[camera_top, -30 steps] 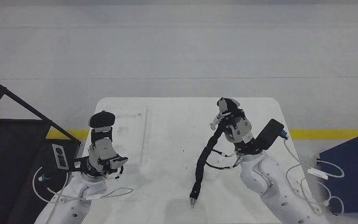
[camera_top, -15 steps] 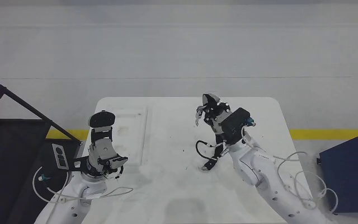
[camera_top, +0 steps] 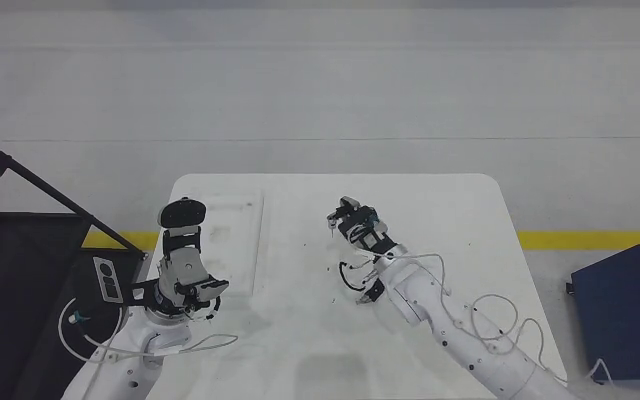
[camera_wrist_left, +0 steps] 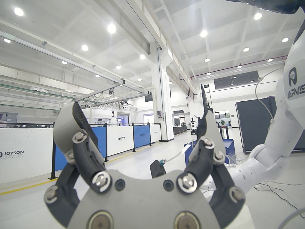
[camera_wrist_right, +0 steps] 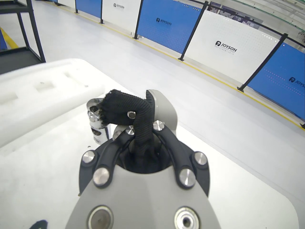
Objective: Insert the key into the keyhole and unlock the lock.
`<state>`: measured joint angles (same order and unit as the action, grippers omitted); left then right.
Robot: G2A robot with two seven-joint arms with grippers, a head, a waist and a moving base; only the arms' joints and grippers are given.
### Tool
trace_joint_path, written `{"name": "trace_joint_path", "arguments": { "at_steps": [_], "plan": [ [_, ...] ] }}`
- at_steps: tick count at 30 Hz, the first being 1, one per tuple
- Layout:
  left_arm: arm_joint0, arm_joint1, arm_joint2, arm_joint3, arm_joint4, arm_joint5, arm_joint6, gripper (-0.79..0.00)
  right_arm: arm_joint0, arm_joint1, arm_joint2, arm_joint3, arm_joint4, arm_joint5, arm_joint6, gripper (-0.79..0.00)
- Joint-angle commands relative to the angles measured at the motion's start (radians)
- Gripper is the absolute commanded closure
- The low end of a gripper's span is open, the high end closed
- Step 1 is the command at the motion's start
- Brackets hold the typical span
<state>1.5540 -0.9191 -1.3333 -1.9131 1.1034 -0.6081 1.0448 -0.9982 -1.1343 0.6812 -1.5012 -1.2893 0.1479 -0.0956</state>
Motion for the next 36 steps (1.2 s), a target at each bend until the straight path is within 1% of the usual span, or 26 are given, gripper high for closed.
{"name": "trace_joint_path", "arguments": {
  "at_steps": [1, 13, 19, 26, 27, 28, 29, 36],
  "plan": [
    [0.0, 0.0, 0.0, 0.0, 0.0, 0.0, 0.0, -0.785, 0.003, -0.007, -0.009, 0.021, -0.03, 0.002, 0.023, 0.0],
    [0.0, 0.0, 0.0, 0.0, 0.0, 0.0, 0.0, -0.785, -0.011, -0.04, -0.048, 0.116, -0.194, -0.002, 0.127, 0.0],
    [0.0, 0.0, 0.0, 0.0, 0.0, 0.0, 0.0, -0.785, -0.013, -0.049, -0.05, 0.167, -0.279, -0.019, 0.228, 0.0],
    [0.0, 0.0, 0.0, 0.0, 0.0, 0.0, 0.0, -0.785, -0.034, -0.057, -0.031, 0.175, -0.312, -0.034, 0.326, 0.0],
    [0.0, 0.0, 0.0, 0.0, 0.0, 0.0, 0.0, -0.785, -0.037, -0.057, -0.025, 0.172, -0.316, -0.039, 0.326, -0.197],
    [0.0, 0.0, 0.0, 0.0, 0.0, 0.0, 0.0, -0.785, -0.042, -0.056, -0.019, 0.169, -0.32, -0.042, 0.326, -0.453],
    [0.0, 0.0, 0.0, 0.0, 0.0, 0.0, 0.0, -0.785, -0.049, -0.055, -0.013, 0.162, -0.324, -0.046, 0.324, -0.785],
    [0.0, 0.0, 0.0, 0.0, 0.0, 0.0, 0.0, -0.785, -0.112, -0.037, 0.052, 0.081, -0.361, -0.065, 0.305, -0.785]
  ]
}}
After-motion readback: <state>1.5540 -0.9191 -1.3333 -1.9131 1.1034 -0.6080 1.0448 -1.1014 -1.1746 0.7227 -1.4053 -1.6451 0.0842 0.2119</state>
